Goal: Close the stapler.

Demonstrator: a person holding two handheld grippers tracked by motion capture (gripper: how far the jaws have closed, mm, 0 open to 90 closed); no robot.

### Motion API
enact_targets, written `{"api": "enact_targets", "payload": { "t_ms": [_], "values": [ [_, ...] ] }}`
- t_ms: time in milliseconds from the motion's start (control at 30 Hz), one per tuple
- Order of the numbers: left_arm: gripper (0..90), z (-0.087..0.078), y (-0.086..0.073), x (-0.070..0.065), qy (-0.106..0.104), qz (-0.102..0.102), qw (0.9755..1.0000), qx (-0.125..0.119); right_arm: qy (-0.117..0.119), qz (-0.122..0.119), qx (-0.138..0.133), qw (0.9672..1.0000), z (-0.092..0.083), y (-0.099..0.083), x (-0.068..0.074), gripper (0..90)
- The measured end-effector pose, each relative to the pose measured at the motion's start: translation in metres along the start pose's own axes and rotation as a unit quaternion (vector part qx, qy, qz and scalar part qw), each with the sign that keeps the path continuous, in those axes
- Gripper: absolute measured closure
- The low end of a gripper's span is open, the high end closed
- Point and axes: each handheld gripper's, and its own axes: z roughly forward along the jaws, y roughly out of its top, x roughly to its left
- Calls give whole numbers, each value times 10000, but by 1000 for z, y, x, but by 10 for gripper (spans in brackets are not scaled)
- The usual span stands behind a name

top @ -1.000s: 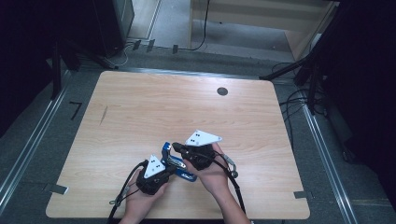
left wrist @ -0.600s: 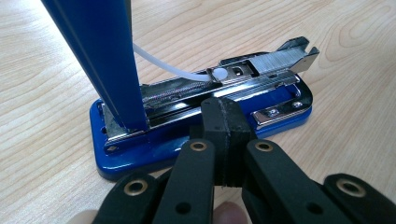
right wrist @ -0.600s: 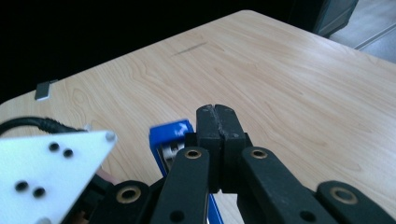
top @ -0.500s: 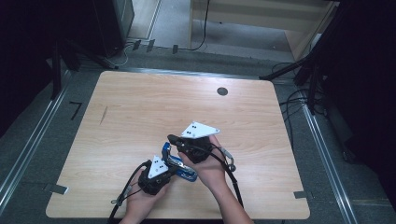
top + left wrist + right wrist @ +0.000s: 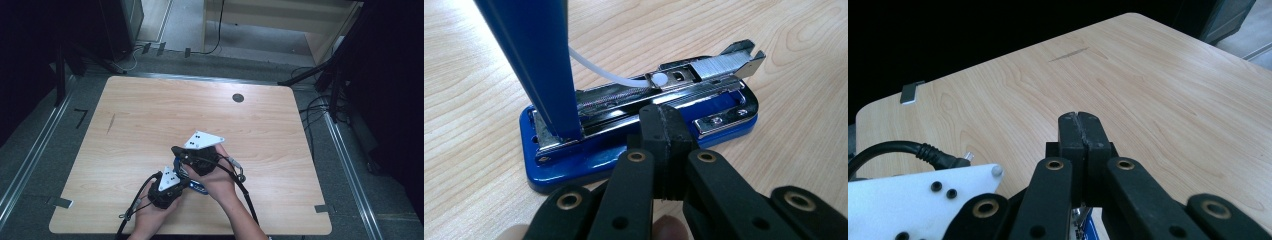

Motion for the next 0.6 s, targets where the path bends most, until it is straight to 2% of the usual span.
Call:
{"api": "enact_targets", "payload": {
  "t_ms": [233, 600],
  "values": [
    [900, 0, 0, 0, -17, -8, 10000, 10, -37, -19, 3, 10000, -6, -5, -1, 900],
    [900, 0, 0, 0, -17, 20, 10000, 3, -159, 61, 36, 9998, -22, -26, -9, 900]
  ]
}}
